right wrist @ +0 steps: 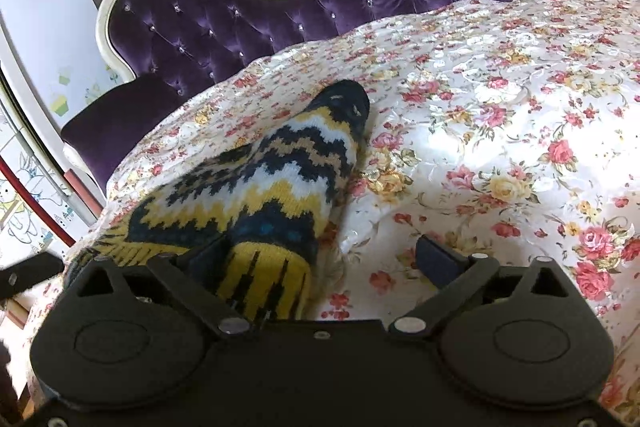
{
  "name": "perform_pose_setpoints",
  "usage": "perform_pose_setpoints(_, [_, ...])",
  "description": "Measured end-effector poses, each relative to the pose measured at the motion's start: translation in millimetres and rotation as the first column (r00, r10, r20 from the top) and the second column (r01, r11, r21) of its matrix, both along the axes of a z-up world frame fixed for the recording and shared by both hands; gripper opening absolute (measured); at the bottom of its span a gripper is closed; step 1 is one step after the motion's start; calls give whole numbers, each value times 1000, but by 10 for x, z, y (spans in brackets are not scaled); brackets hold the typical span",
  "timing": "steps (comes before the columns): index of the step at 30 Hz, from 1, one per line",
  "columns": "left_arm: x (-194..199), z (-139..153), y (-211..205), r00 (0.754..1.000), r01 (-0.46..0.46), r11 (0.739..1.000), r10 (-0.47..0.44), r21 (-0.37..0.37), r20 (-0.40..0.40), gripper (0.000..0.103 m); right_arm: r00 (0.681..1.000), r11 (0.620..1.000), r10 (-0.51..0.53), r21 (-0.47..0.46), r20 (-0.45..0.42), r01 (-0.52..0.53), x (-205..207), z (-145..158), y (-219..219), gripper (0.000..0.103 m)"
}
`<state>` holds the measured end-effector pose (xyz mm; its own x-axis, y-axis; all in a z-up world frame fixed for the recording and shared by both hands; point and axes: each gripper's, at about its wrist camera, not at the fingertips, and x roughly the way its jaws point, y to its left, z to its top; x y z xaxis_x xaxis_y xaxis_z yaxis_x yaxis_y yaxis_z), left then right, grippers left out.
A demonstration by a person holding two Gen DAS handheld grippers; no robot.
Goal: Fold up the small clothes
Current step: 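Open both grippers and withdraw them from the folded sweater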
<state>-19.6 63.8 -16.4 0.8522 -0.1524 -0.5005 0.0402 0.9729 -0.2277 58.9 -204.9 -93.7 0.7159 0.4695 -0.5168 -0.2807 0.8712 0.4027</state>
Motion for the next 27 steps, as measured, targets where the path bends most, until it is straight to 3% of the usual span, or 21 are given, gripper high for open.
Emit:
perform_pose_setpoints(6, [341,-223,-163,994,-20,992,33,128,-104,77,998,999,-29,-17,52,30,-78,138,-36,103])
perform_pose_setpoints(8, [421,-340,-174,989,-32,987,54,156,-139,87,996,997,-62,-33,68,64,-75,197,-50,103])
perform_pose_setpoints(9, [425,-373,-143,987,-44,987,68,157,-146,95,994,995,-81,-52,74,84,-63,225,-46,103])
perform_pose_setpoints(11, [445,-397,-90,983,-66,987,89,147,-162,100,989,986,-114,-115,90,124,-19,273,-3,103])
perform_pose_setpoints(13, [456,-381,-58,980,-65,989,88,131,-176,101,986,972,-128,-184,108,146,40,307,77,103])
perform_pose_setpoints(16, [454,-365,-54,978,-70,988,95,135,-186,103,986,968,-110,-210,129,136,98,321,152,103])
perform_pose_setpoints(18, [455,-357,-63,977,-70,988,96,139,-191,103,989,969,-92,-218,117,116,144,307,215,103])
perform_pose_setpoints(22, [477,-354,-59,975,-68,988,96,140,-199,103,995,944,-61,-318,85,85,224,186,392,102])
perform_pose_setpoints(27, [503,-352,-67,974,-68,987,98,149,-206,103,997,956,-71,-285,28,76,268,90,372,102])
